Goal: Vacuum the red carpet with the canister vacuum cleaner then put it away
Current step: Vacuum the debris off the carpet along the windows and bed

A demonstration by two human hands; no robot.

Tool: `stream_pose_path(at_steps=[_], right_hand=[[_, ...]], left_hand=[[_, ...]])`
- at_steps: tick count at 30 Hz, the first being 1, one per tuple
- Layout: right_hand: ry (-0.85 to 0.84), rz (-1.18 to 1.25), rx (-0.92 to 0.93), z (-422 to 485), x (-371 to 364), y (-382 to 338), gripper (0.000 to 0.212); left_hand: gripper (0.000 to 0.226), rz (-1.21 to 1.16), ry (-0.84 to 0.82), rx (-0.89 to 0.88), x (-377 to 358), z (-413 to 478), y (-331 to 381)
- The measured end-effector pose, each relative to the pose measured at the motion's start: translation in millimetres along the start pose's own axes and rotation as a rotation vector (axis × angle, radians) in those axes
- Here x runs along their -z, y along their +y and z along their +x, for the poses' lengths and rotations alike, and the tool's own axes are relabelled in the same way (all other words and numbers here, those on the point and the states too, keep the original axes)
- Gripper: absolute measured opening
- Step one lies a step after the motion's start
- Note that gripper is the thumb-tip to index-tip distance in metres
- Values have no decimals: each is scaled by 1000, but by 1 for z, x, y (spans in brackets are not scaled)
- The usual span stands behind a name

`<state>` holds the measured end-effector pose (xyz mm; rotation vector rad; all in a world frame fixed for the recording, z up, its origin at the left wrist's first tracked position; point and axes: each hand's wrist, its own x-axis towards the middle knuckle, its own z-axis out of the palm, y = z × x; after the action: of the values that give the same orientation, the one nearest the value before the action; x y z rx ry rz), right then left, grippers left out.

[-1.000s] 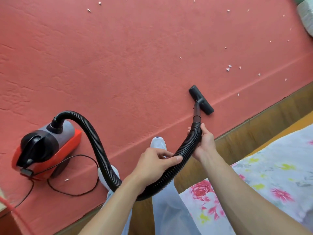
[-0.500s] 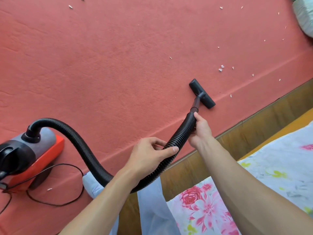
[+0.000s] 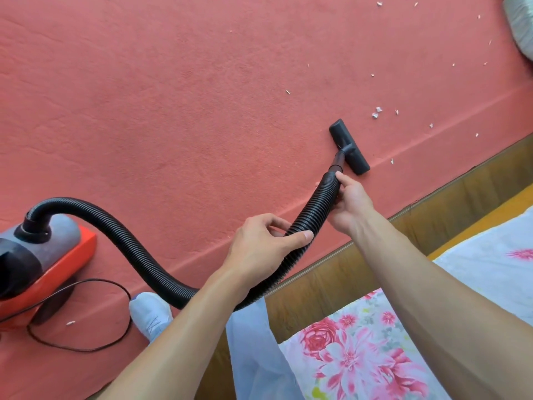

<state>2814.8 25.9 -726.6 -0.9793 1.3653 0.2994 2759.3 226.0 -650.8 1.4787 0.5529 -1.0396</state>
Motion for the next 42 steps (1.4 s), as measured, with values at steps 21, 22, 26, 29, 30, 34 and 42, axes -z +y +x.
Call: stream_pose_path(at_steps=[21,22,26,29,30,34,42], right_hand=[[-168,-236,-187,-122,-33,113,29],[-148,-238,-158,-119,-34,116,27],[-30,-237,-80,-93,-35,118,29],[34,-264,-15,-79,-32,109,57],[46,-273,6,-75,-30,103,60],[-22,-402,-74,-83,-21,65,27],[-96,-465,-115,-91,-5,12,19]], left_hand=[[30,68,-483,74,159,-106,-28],[33,72,-453,88,155,-105,-32],[32,41,-235,120,122,-97,-49],[23,-6,-129,123,91,-91,-56],[21,-1,-122,116,83,-89,-55],[22,50,-276,88,83,-80,-42],[36,78,-511,79,87,-57,-2]])
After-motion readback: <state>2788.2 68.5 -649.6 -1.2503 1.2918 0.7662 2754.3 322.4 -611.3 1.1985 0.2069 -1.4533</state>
